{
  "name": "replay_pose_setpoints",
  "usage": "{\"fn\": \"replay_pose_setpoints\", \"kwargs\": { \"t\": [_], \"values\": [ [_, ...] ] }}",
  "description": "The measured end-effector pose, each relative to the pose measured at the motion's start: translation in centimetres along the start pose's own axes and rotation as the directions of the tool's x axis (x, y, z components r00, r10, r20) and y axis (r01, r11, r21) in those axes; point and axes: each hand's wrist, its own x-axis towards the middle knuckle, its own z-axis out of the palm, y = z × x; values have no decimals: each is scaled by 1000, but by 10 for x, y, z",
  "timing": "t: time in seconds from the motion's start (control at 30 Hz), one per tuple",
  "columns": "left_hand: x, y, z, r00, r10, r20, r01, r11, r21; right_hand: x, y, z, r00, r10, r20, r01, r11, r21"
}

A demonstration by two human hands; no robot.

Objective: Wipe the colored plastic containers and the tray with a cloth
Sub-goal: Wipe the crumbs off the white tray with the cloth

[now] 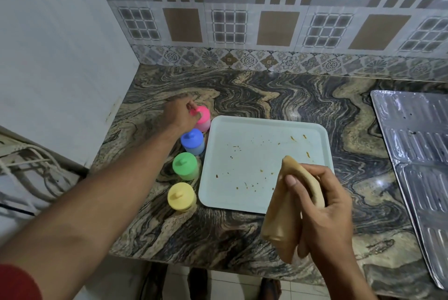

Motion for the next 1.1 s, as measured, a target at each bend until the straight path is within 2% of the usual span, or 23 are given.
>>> {"fn": "replay_pose_setpoints", "kwargs": {
  "t": [0.1, 0.23, 0.3, 0.37, 0.47, 0.53, 0.6, 0.7, 0.8, 0.87, 0.93, 1.03, 1.1],
  "values": [
    [-9, 8, -5, 996, 48, -76, -51, 998, -33, 9, 13, -7, 991, 100, 95, -104, 994, 40],
    [-56, 29, -16, 963, 175, -207, -212, 962, -170, 26, 23, -12, 971, 110, 213, -118, 993, 25],
    [-95, 38, -17, 943, 229, -241, -286, 928, -239, 38, 22, -11, 956, 82, 280, -81, 997, -16],
    [-140, 42, -12, 928, 255, -272, -327, 907, -266, 53, 21, -9, 923, -10, 386, 79, 984, -161],
    [-208, 34, 12, 937, 225, -267, -304, 902, -306, 74, 23, 0, 841, -79, 535, 304, 887, -347],
    [-247, 25, 34, 956, 191, -223, -257, 912, -320, 85, 24, 11, 779, -54, 625, 408, 801, -439],
    [-276, 15, 57, 970, 169, -177, -217, 930, -298, 95, 29, 28, 674, 5, 739, 522, 705, -481],
    [-298, 2, 87, 978, 163, -129, -190, 952, -239, 103, 51, 54, 482, 9, 876, 739, 532, -413],
    [-299, -5, 107, 978, 161, -132, -183, 967, -179, 104, 91, 70, 305, 49, 951, 828, 481, -290],
    [-296, -8, 114, 976, 170, -137, -190, 971, -144, 96, 115, 75, 216, 53, 975, 872, 439, -217],
    [-291, -12, 118, 972, 189, -140, -209, 968, -139, 89, 131, 76, 191, 3, 982, 911, 372, -178],
    [-286, -18, 121, 967, 209, -146, -231, 962, -149, 91, 147, 74, 195, -80, 978, 934, 319, -160],
    [-285, -19, 122, 966, 211, -148, -232, 961, -150, 96, 155, 75, 160, -95, 983, 951, 280, -128]
  ]
}}
